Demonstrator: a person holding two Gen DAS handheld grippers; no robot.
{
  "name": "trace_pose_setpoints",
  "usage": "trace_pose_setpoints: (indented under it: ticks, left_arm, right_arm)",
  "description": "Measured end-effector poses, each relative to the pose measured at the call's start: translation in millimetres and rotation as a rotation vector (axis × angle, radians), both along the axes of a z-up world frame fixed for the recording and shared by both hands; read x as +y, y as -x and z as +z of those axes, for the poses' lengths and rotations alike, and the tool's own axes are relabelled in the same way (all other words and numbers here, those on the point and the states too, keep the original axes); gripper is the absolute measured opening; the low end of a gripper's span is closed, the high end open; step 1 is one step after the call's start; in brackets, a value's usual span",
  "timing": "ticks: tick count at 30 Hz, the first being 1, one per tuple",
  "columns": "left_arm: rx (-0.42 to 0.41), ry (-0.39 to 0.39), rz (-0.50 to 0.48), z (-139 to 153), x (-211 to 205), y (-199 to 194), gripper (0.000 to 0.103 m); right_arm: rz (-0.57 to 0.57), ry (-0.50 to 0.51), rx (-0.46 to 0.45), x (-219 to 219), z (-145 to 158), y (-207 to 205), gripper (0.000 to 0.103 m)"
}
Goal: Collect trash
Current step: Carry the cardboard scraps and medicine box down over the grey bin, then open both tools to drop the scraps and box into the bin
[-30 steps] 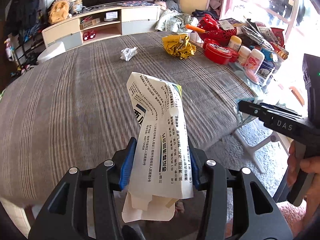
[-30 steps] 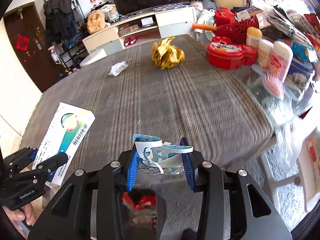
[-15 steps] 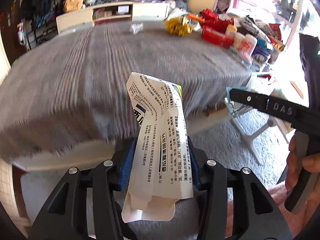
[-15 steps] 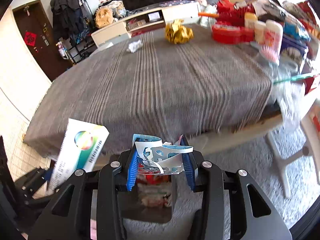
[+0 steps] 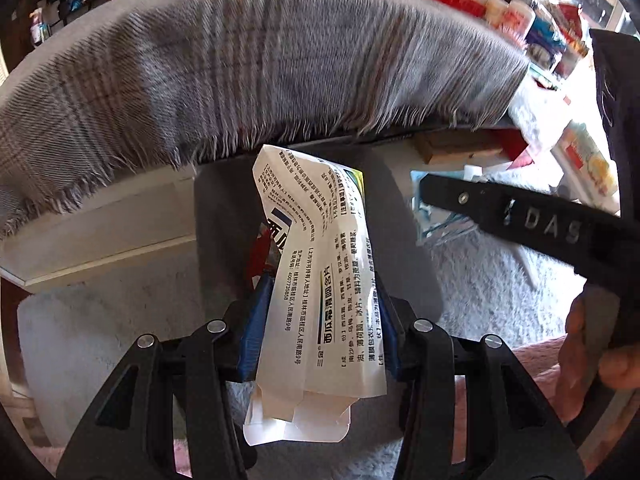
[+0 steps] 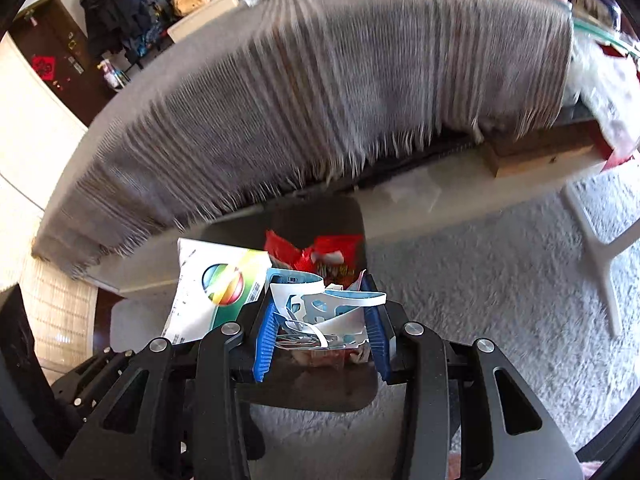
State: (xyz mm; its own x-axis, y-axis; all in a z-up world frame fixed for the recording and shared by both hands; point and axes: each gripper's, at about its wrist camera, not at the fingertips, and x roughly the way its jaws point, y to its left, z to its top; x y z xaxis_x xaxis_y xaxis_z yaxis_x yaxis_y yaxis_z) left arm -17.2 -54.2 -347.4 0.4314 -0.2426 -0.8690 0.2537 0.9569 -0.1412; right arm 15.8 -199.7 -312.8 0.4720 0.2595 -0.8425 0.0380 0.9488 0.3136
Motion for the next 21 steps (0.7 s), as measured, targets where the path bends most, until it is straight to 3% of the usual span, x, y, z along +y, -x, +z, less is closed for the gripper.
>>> trace_pose_setpoints:
  ticks: [10, 17, 21]
  left_arm:
    - [0.091, 0.044, 0.023, -39.3, 6.7, -27.7, 0.047]
    - [0.115, 0.05, 0.043, -47.7, 10.1, -35.1, 0.051]
    - [0.114, 0.04, 0.059, -46.0, 26.8, -29.8, 0.072]
  right_arm:
    - [0.044, 0.01, 0.047, 12.2, -18.8, -27.3, 0.041]
    - [0.033, 0.0, 0.072, 17.0, -24.9, -35.0, 0.041]
    - [0.018, -0.01, 0.079, 15.5, -26.4, -37.2, 0.044]
